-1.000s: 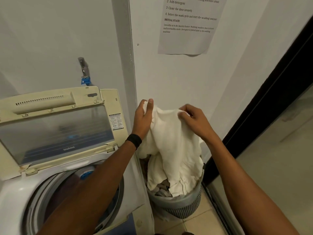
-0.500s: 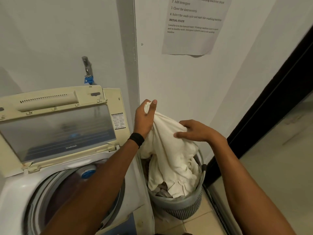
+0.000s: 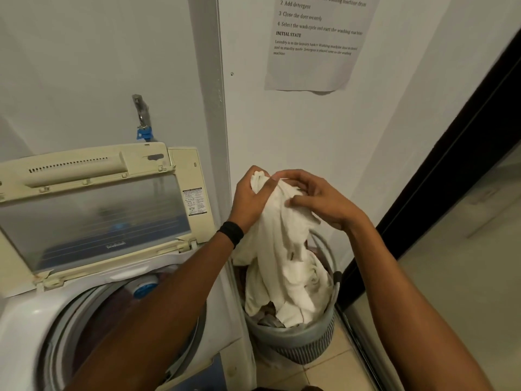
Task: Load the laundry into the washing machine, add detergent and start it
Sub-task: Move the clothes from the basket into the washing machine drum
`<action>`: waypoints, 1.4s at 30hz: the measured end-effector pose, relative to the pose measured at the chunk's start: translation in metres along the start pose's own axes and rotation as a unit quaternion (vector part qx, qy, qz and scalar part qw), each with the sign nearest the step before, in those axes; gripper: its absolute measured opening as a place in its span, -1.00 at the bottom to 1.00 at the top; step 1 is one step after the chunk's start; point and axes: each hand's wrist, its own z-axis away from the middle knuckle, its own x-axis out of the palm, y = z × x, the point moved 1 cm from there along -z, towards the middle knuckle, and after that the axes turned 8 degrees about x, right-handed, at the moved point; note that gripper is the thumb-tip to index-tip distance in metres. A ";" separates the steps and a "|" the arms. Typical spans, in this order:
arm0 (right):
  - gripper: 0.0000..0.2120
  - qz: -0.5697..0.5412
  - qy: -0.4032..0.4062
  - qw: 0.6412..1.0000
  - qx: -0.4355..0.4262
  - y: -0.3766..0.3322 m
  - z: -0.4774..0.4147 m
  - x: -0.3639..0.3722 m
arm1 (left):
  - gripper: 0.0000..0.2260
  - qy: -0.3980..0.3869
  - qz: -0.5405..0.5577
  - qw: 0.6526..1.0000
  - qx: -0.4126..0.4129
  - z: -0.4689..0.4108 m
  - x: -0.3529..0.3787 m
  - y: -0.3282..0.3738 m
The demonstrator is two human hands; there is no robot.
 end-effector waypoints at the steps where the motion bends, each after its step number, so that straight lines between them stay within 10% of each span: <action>1: -0.54 0.044 -0.003 0.998 0.033 0.006 0.003 -0.003 | -0.79 0.024 -0.004 1.000 -0.001 -0.002 -0.004 -0.001; 4: -0.76 0.130 -0.002 0.985 0.111 0.021 0.014 -0.012 | -0.82 0.084 -0.010 0.996 -0.002 -0.009 -0.020 -0.001; 11: -0.76 -0.096 0.239 0.966 -0.009 0.004 0.006 -0.005 | -0.86 0.033 0.005 0.999 0.015 -0.004 -0.011 0.005; 16: -0.86 -0.056 0.196 0.979 -0.024 -0.002 -0.008 0.019 | -0.69 -0.018 0.040 0.999 -0.016 0.001 0.008 0.014; 24: 0.00 0.062 0.073 0.995 0.036 0.055 0.003 0.062 | -0.78 0.094 0.122 0.987 -0.043 -0.018 0.014 0.034; 33: -0.49 0.059 0.146 0.986 0.057 0.071 0.020 0.030 | -0.83 0.115 -0.083 0.987 0.072 -0.040 -0.030 0.022; 42: -0.81 -0.114 0.315 0.938 -0.087 -0.015 -0.015 0.025 | -0.63 -0.083 -0.091 0.988 0.097 -0.006 0.005 0.016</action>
